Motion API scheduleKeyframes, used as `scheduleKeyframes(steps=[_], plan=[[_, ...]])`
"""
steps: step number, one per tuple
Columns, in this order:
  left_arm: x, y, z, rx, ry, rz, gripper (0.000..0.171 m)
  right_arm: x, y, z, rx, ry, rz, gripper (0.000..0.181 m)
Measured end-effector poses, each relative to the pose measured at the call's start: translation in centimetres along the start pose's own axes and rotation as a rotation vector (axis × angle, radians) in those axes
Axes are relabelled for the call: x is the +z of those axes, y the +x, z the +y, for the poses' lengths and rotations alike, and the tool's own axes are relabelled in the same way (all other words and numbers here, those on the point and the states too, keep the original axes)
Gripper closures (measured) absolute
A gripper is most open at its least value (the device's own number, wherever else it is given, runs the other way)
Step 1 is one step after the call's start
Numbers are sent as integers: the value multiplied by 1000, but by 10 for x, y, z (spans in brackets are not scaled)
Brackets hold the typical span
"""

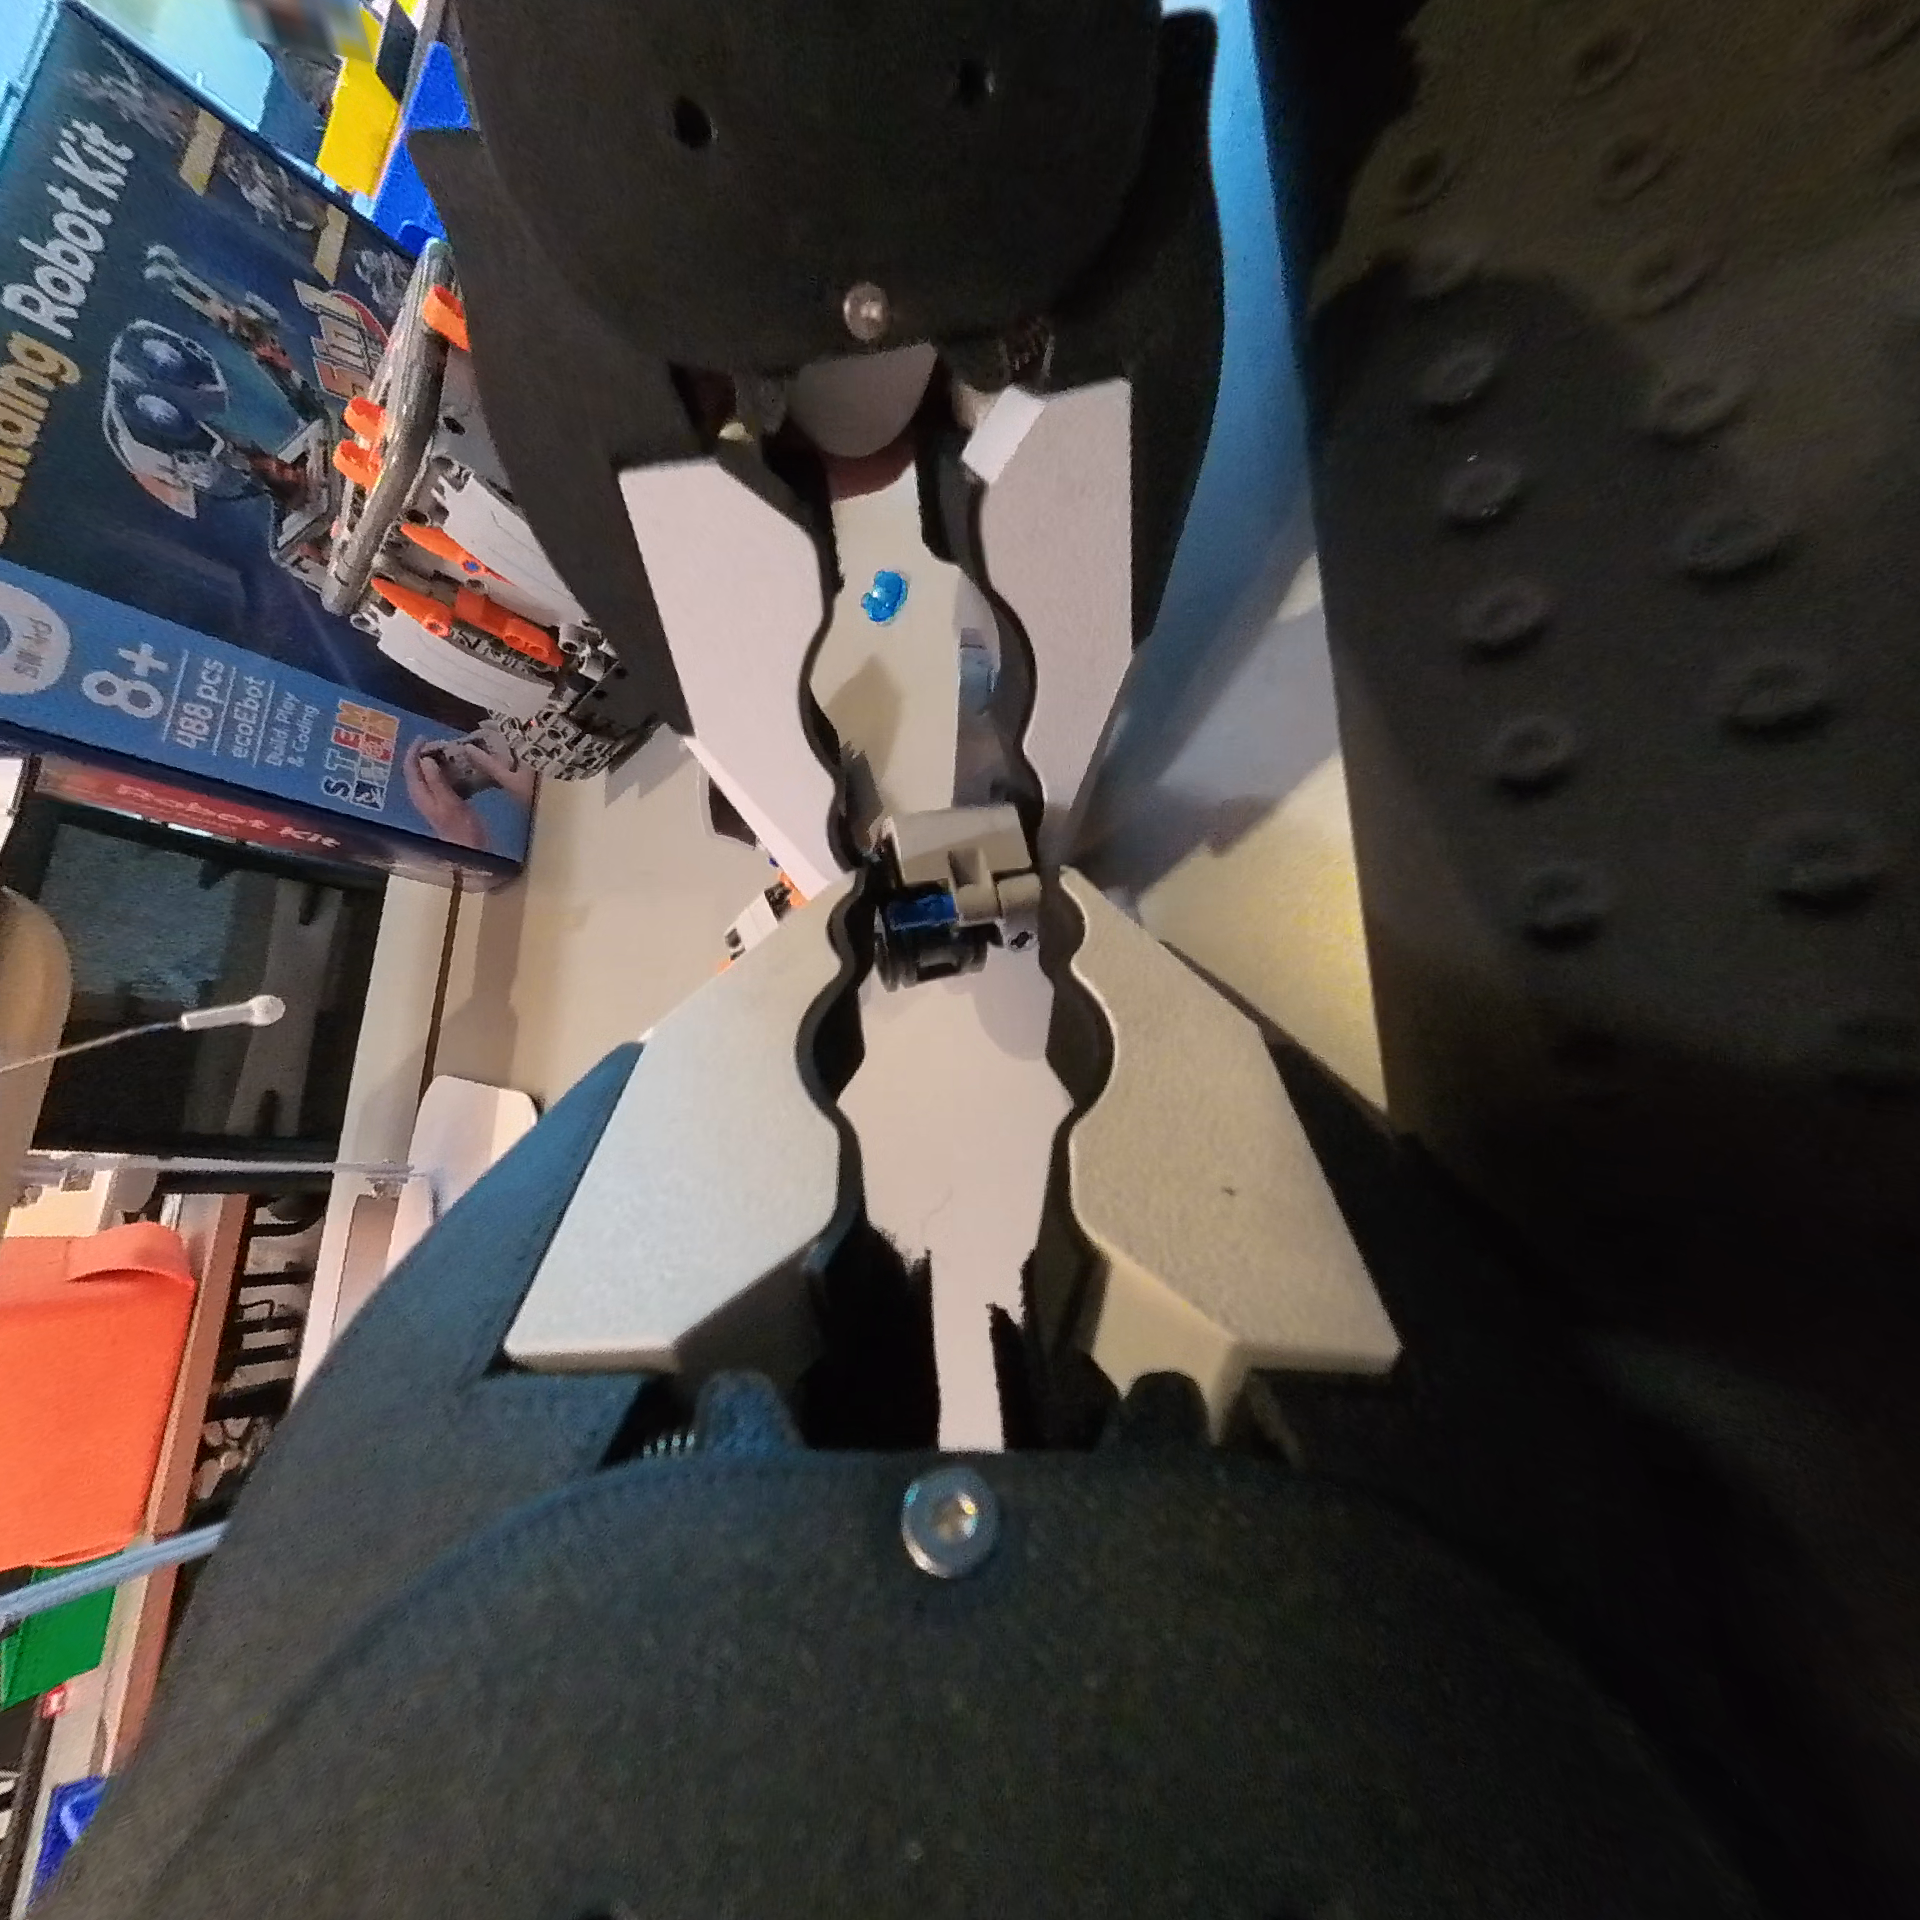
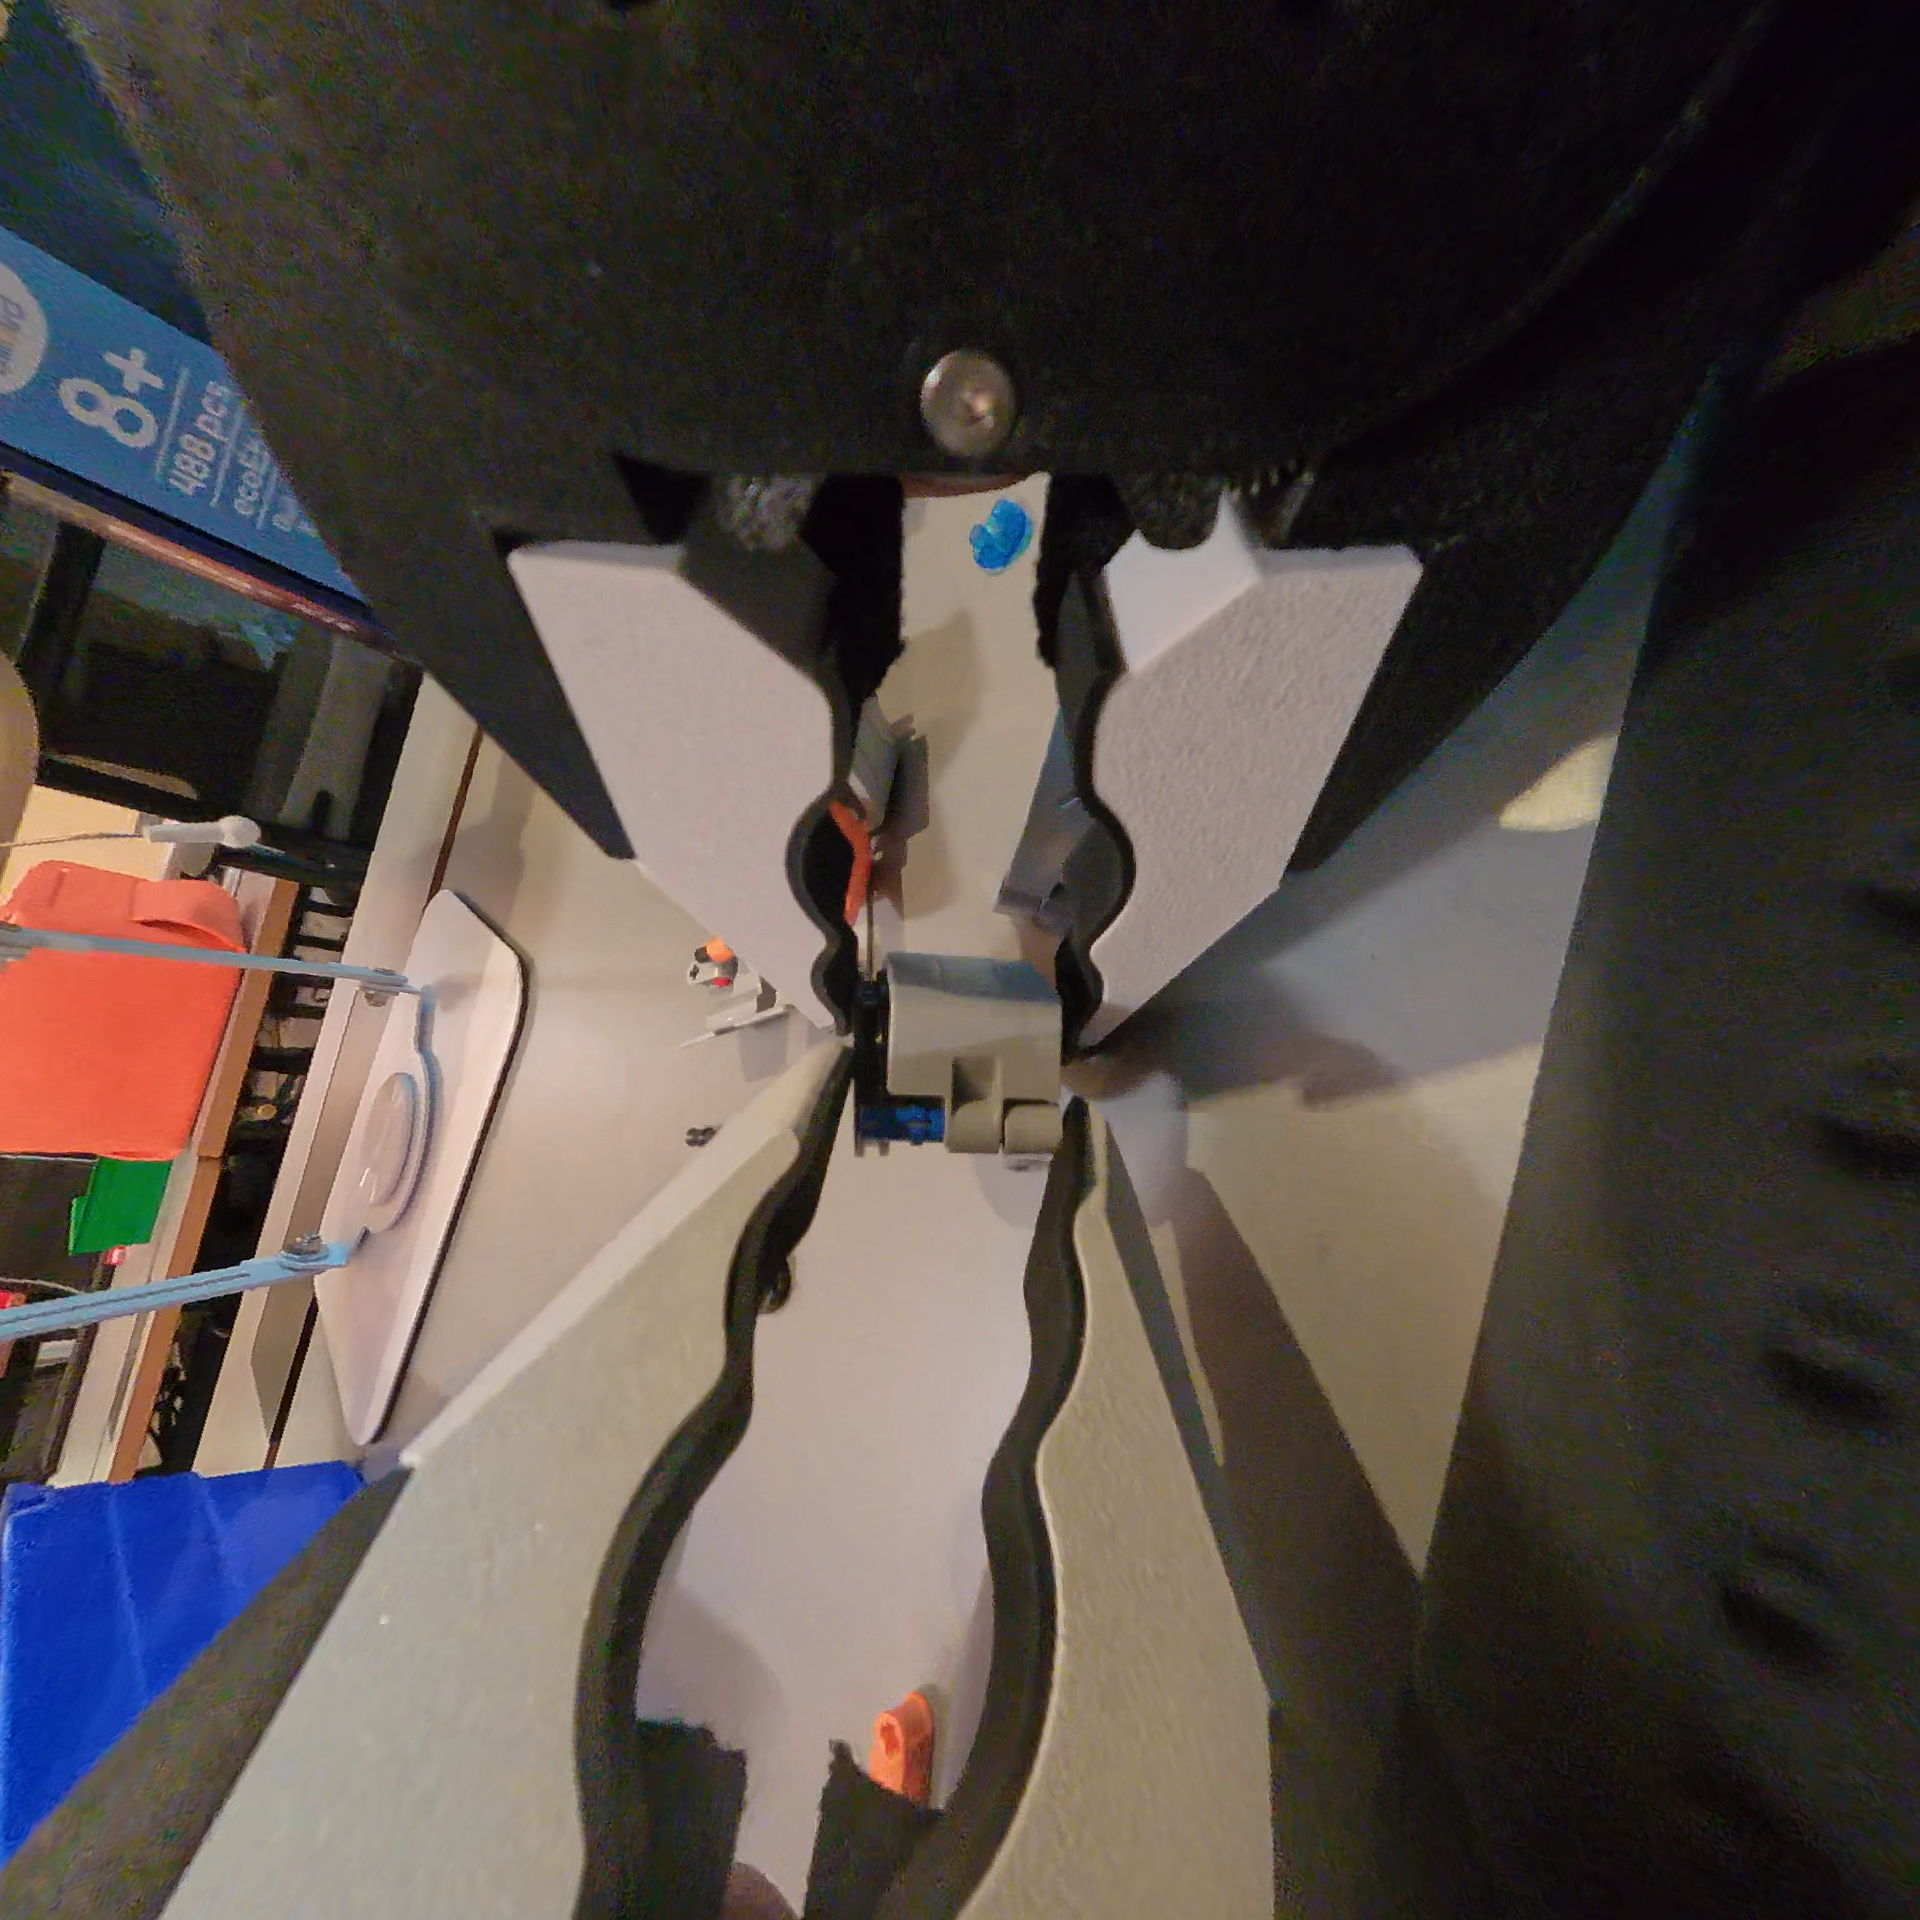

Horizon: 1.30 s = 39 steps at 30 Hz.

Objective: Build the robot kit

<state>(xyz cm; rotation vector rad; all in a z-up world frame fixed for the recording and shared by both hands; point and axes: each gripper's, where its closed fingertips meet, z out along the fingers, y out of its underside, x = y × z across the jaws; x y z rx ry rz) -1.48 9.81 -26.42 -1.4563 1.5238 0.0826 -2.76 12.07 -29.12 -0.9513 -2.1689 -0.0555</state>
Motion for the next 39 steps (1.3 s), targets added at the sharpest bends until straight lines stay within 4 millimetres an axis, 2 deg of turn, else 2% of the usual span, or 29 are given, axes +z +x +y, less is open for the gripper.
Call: scheduleKeyframes(steps=[5,10,14,16,20,23,25,26,30,34,37,39], plan=[[2,4,-9,-7,31,30,142,1,-3,-7,-13,13,-10,146],[-1,0,-2,12,0,-7,141,1,0,-4,27,69,-19,143],[-3,7,4,22,-18,18,142,-12,-3,-6,85,160,-114,138],[-2,9,9,46,-47,20,142,-15,-8,-8,108,187,-162,149],[-4,11,9,66,-53,22,146,-17,-14,-3,129,199,-225,152],[-6,14,8,75,-40,28,149,-21,-12,2,150,203,-234,152],[-5,13,12,97,-70,10,160,-20,-12,0,130,206,-219,152],[-5,12,12,108,-73,4,161,-20,-12,-2,110,207,-205,152],[-9,2,12,42,-55,-23,150,-18,2,-1,2,162,-41,154],[-9,-8,19,-175,-35,14,134,-10,3,1,-118,122,53,153],[-3,-9,25,-255,-46,45,134,-10,0,-7,-150,136,67,153],[0,-3,25,-234,-52,73,144,-11,-2,-8,-161,142,54,149]])
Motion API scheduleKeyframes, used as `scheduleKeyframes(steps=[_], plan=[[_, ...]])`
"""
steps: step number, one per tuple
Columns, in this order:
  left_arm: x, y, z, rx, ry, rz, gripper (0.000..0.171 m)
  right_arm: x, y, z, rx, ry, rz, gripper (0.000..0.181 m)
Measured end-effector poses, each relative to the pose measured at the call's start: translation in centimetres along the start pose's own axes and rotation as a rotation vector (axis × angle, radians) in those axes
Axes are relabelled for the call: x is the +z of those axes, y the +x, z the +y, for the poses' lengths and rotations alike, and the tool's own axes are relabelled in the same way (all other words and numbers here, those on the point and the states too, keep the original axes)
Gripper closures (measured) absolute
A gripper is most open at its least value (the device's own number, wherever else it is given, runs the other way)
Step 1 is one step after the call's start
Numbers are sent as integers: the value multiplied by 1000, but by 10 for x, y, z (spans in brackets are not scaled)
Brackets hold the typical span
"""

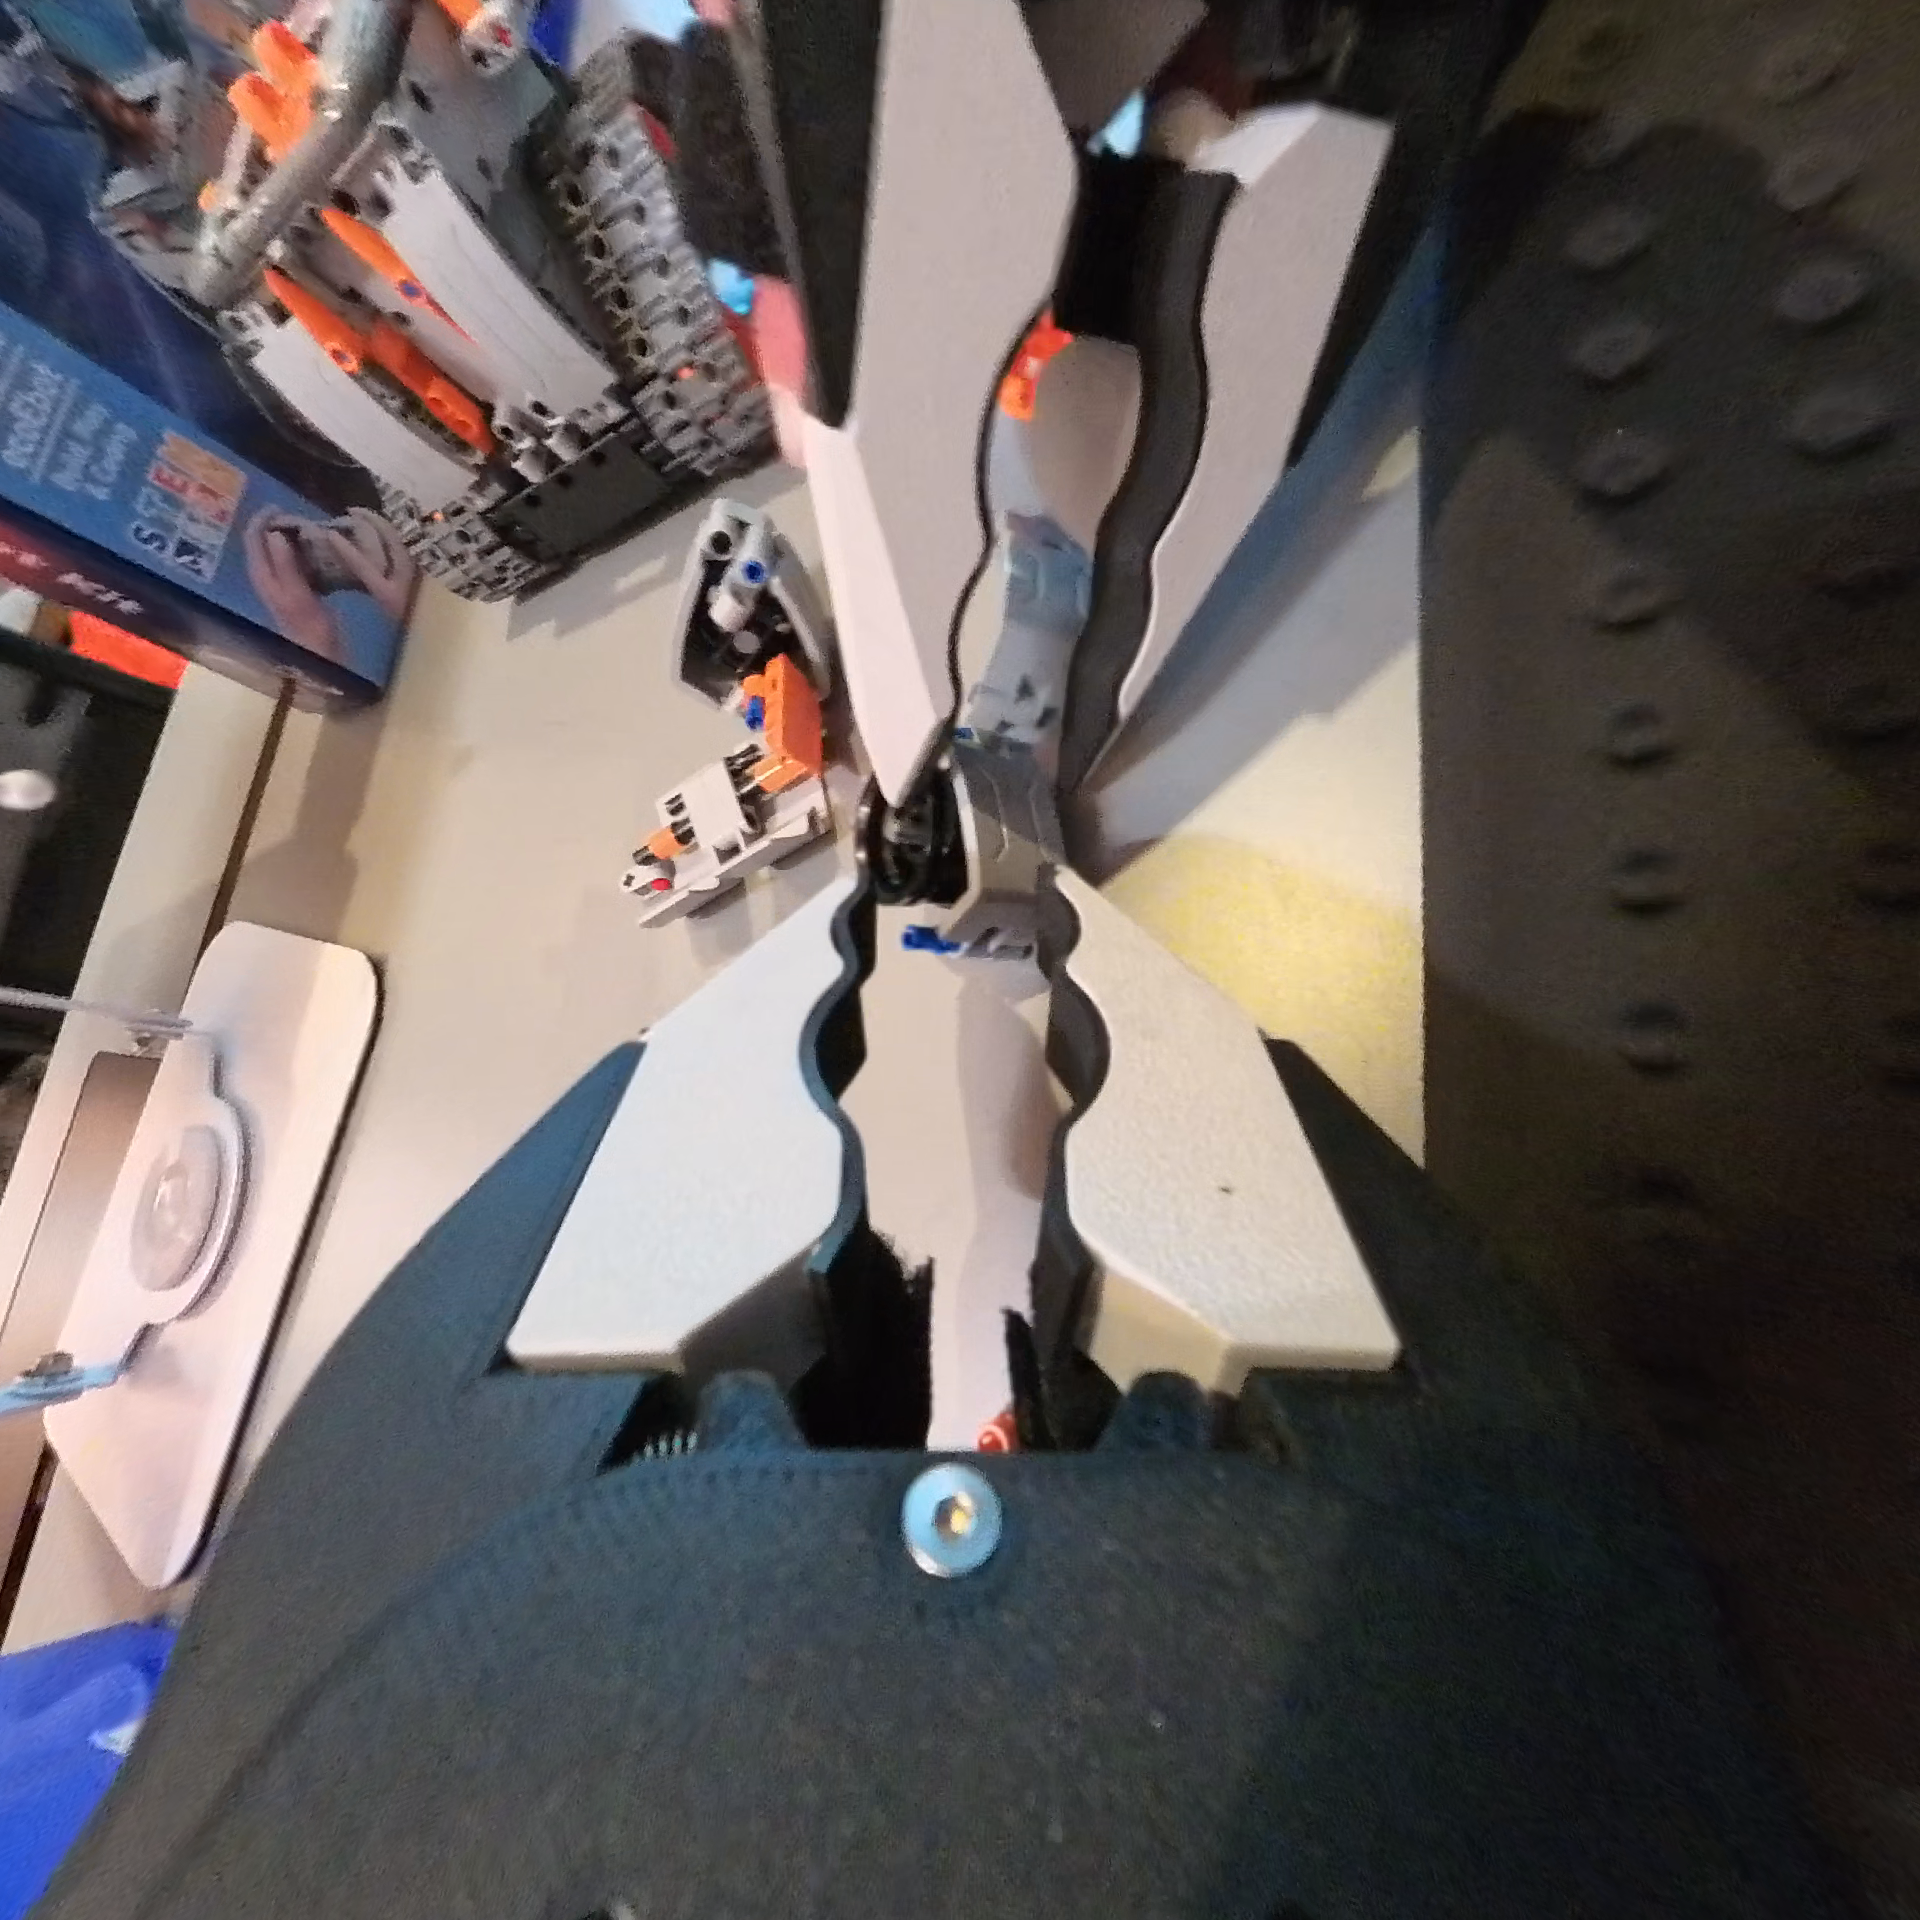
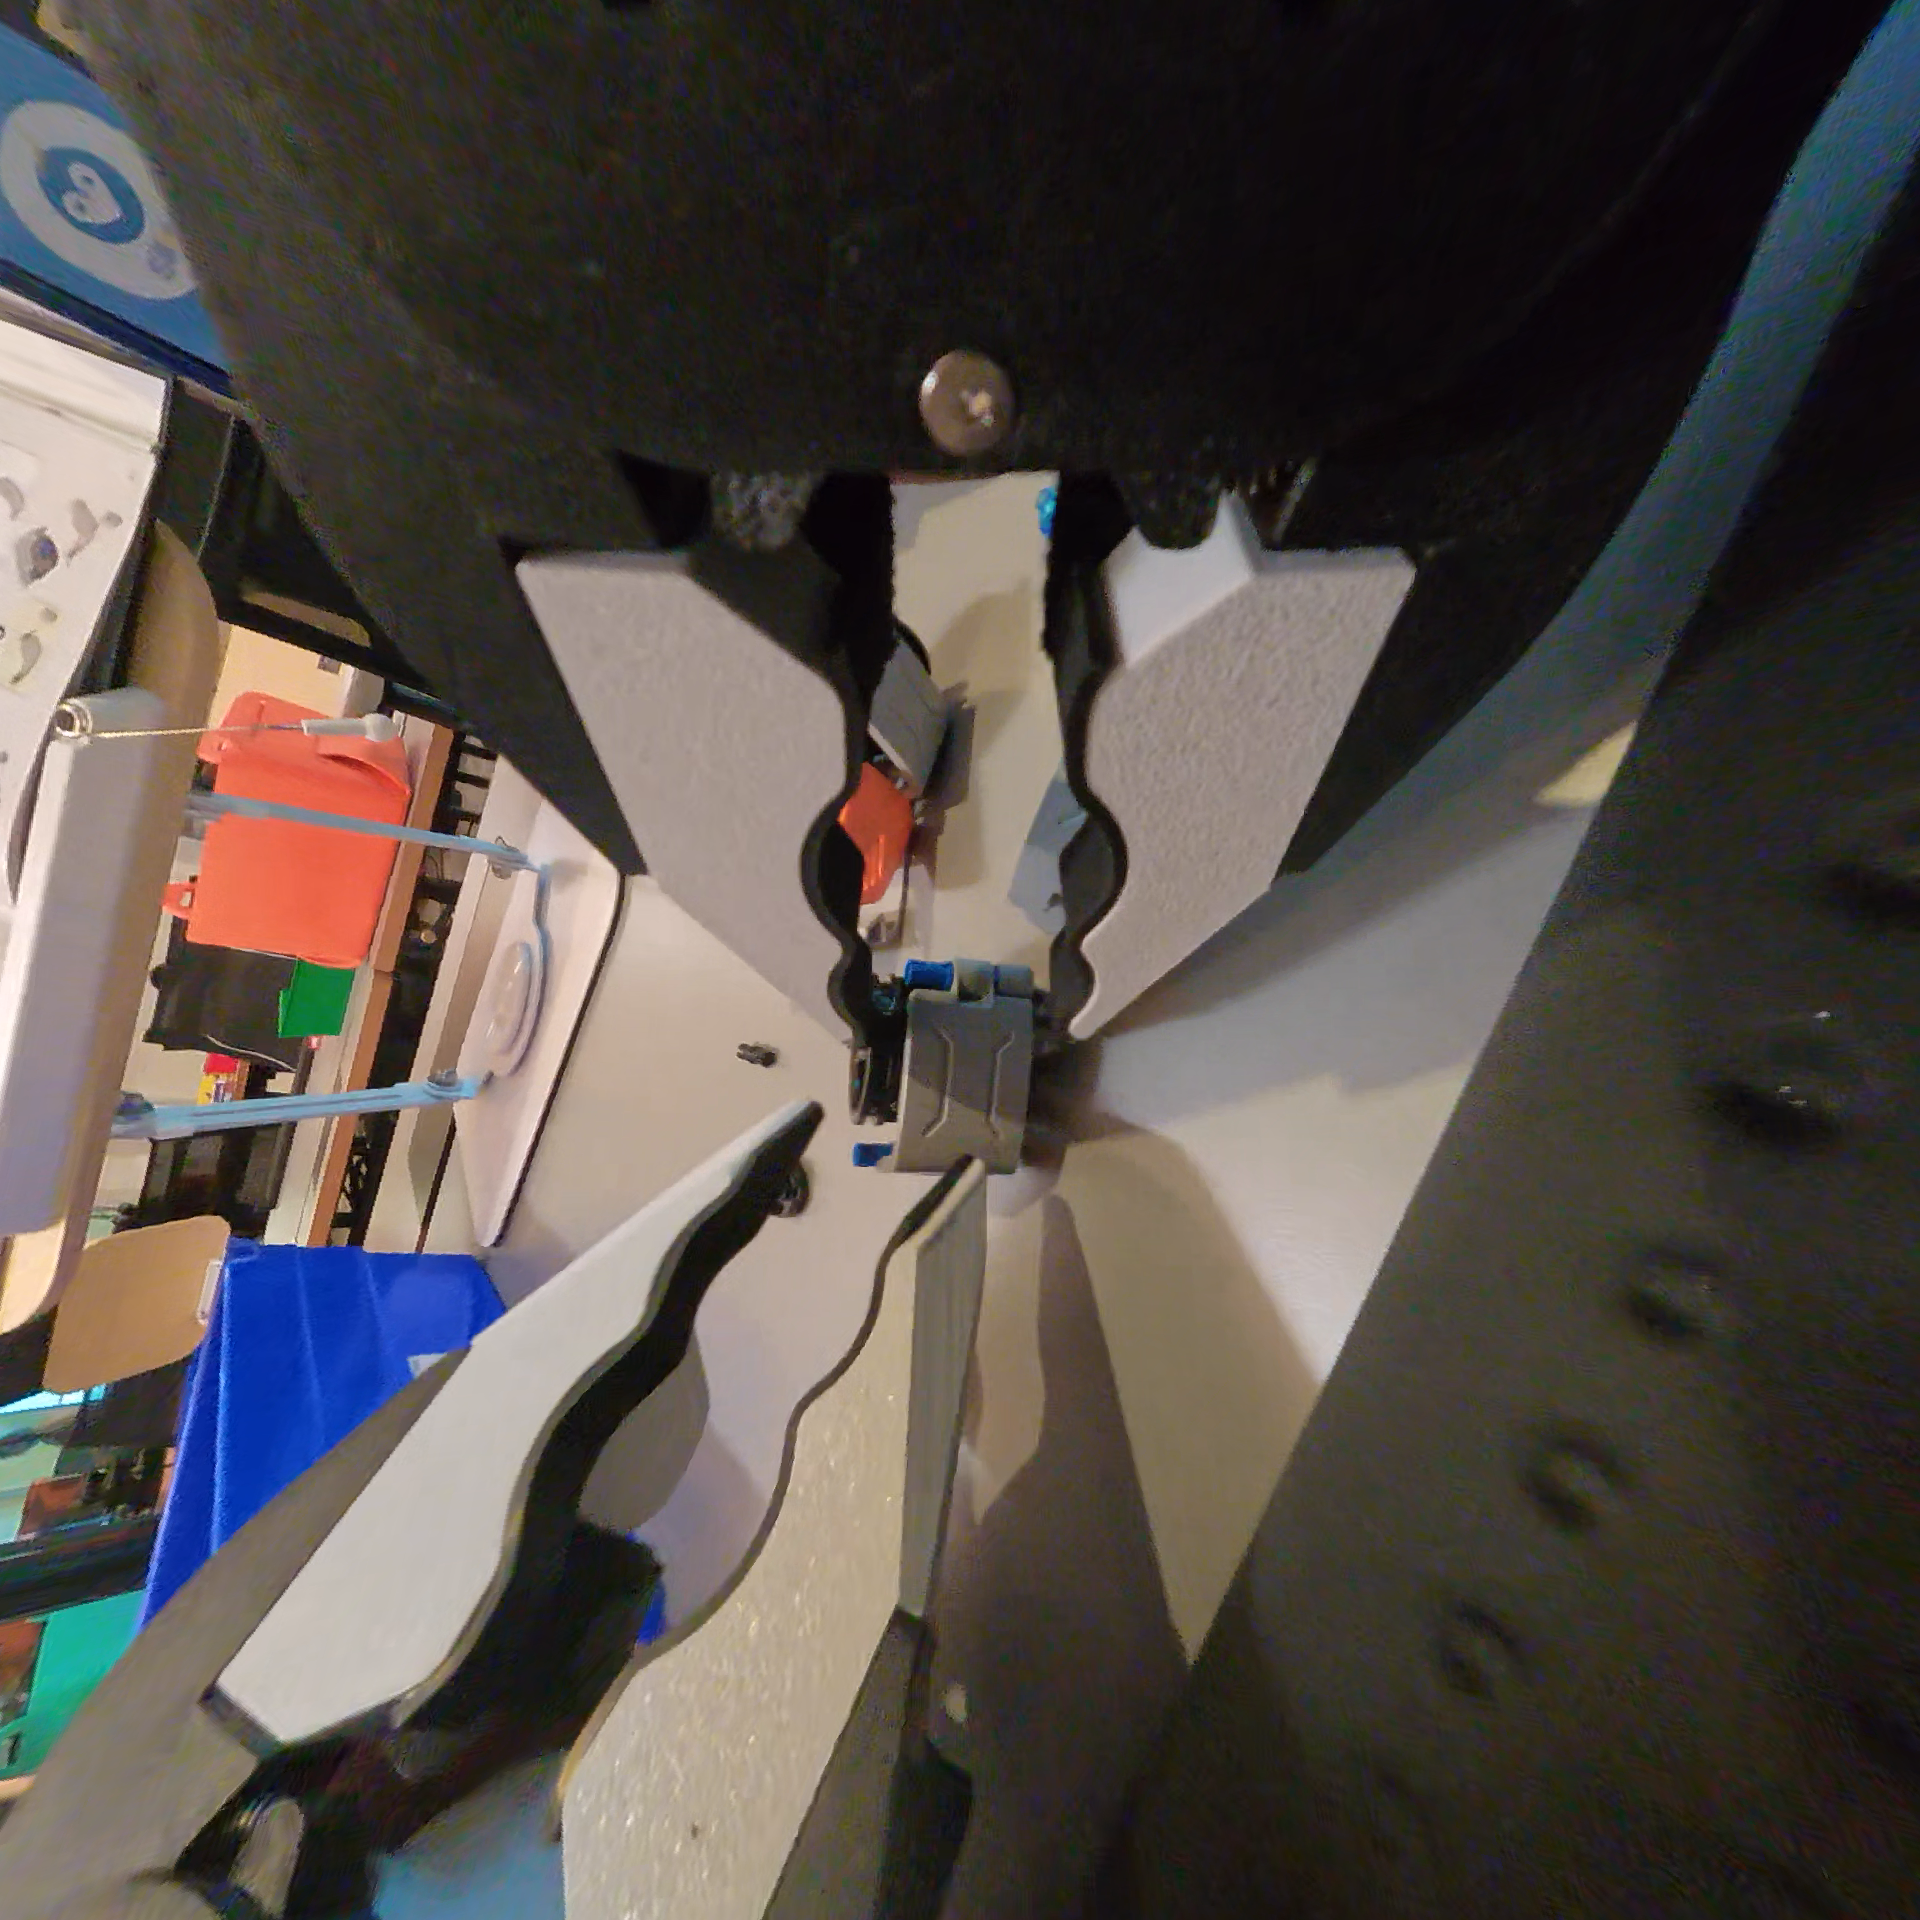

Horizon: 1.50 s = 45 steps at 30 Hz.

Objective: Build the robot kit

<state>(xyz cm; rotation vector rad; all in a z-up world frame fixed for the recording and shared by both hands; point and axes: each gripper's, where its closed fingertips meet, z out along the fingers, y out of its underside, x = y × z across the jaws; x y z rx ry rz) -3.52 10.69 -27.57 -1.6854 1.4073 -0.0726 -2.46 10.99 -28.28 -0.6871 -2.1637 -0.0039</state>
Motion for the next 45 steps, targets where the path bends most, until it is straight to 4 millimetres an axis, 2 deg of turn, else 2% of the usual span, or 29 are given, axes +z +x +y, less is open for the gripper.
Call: scheduleKeyframes(steps=[3,6,7,11,16,19,21,24,27,31,33,41,45], plan=[[4,5,2,75,-28,-11,144,-3,-9,-6,27,41,-68,138],[3,5,1,110,-26,-23,147,-12,-17,-12,123,121,-176,134],[2,5,2,136,-32,-35,152,-15,-17,-12,145,133,-201,138],[3,3,1,145,-28,-47,143,-28,-2,-15,298,221,-230,140],[4,3,1,82,-14,-11,140,-20,8,1,465,188,-242,140],[2,4,-4,92,11,-8,144,-17,8,0,560,212,-292,144],[2,9,-5,136,7,-3,150,-16,11,2,614,222,-306,157],[3,11,-5,162,-4,-7,152,-16,14,2,668,243,-315,157],[2,11,-5,142,6,3,156,-15,16,0,680,249,-316,158],[4,10,-4,141,-2,1,157,-11,9,1,650,224,-340,178],[3,8,-3,136,-7,-9,158,-11,8,1,652,220,-349,181],[6,11,-4,137,-10,7,160,-11,7,2,712,223,-377,181],[8,13,-4,140,-18,24,168,-10,6,1,740,222,-387,181]])
